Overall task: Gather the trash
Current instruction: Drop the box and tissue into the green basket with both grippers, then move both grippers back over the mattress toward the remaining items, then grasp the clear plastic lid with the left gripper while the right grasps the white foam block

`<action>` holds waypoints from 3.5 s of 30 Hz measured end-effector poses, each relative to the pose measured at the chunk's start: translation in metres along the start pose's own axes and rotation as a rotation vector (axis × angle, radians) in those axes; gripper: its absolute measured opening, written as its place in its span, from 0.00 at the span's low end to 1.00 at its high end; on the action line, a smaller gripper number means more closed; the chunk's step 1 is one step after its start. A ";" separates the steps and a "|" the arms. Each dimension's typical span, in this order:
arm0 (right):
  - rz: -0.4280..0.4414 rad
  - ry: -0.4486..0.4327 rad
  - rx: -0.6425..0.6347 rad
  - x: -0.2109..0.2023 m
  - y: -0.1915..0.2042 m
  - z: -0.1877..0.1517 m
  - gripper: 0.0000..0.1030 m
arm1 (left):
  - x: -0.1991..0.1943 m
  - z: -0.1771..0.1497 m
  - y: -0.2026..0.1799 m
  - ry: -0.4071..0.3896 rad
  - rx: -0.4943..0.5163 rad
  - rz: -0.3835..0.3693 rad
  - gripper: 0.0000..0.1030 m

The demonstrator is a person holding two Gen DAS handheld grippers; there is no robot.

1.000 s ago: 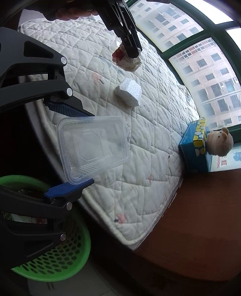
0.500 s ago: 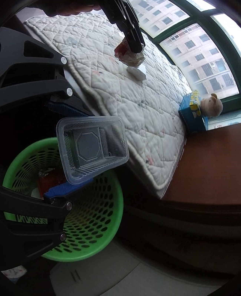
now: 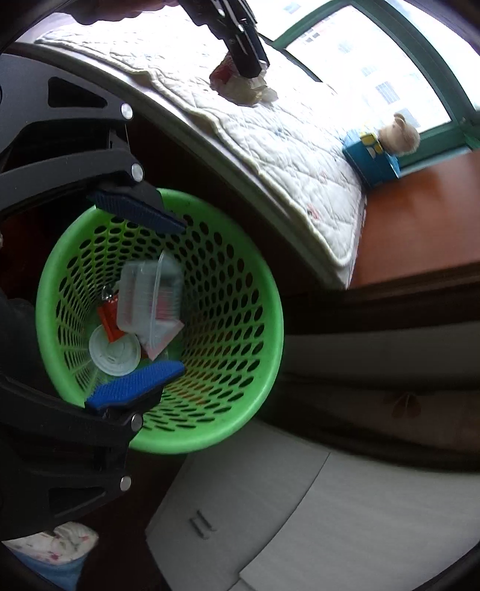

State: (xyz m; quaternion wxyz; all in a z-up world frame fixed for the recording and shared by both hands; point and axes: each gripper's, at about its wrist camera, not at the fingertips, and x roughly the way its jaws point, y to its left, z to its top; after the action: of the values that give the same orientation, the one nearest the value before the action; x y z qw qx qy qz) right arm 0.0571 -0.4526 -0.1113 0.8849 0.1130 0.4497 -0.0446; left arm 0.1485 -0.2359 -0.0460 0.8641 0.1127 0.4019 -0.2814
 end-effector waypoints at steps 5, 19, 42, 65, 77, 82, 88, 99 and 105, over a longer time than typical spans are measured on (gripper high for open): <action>0.002 -0.021 0.039 -0.012 -0.017 -0.005 0.72 | 0.011 0.001 -0.022 0.020 0.033 -0.023 0.30; 0.007 -0.087 0.077 -0.043 -0.031 -0.010 0.76 | 0.047 -0.004 -0.079 0.110 0.101 -0.114 0.36; 0.071 -0.081 0.042 -0.040 0.002 -0.009 0.83 | 0.012 -0.020 -0.026 0.062 0.001 -0.016 0.69; 0.185 -0.036 -0.135 -0.008 0.113 0.020 0.86 | -0.051 -0.055 0.174 -0.026 -0.319 0.388 0.80; 0.229 -0.004 -0.196 0.013 0.156 0.030 0.86 | -0.052 -0.088 0.276 0.031 -0.476 0.567 0.80; 0.239 0.012 -0.215 0.022 0.169 0.034 0.86 | -0.043 -0.096 0.295 0.060 -0.502 0.585 0.80; 0.247 0.035 -0.233 0.033 0.182 0.037 0.86 | -0.032 -0.101 0.314 0.084 -0.538 0.579 0.75; 0.280 0.068 -0.304 0.055 0.221 0.045 0.86 | -0.026 -0.115 0.342 0.101 -0.601 0.574 0.75; 0.296 0.077 -0.359 0.065 0.246 0.050 0.86 | -0.023 -0.122 0.351 0.106 -0.645 0.514 0.75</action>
State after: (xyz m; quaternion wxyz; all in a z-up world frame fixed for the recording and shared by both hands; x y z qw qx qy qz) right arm 0.1792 -0.2242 -0.0961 0.8699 0.0203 0.4625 0.1705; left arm 0.2619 0.1106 -0.1185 0.8754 -0.0530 0.4720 0.0902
